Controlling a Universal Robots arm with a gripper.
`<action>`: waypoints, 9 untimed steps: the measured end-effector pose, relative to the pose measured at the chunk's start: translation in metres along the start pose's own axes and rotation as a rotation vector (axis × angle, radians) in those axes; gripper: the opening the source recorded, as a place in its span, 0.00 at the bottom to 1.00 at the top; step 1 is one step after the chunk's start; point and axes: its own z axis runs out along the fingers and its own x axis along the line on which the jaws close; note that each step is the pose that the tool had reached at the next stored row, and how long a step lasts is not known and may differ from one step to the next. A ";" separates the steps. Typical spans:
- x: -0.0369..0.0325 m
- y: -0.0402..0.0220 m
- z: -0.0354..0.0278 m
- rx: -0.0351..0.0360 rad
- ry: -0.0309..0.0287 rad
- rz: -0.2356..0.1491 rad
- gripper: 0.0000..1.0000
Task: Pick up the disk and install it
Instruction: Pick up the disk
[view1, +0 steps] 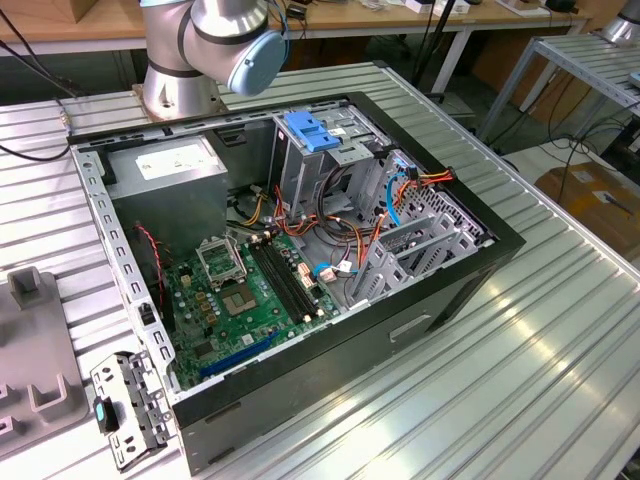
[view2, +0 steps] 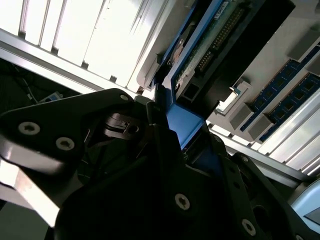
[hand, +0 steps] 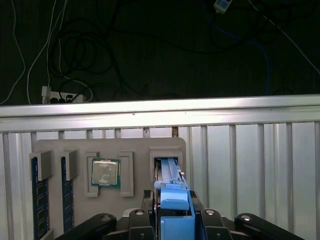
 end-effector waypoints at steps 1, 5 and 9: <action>0.0000 0.0000 0.0000 0.0000 0.0000 0.000 0.37; 0.0000 -0.0002 -0.0010 0.0000 0.0000 0.000 0.37; 0.0001 -0.0003 -0.0060 0.0003 -0.0002 0.000 0.37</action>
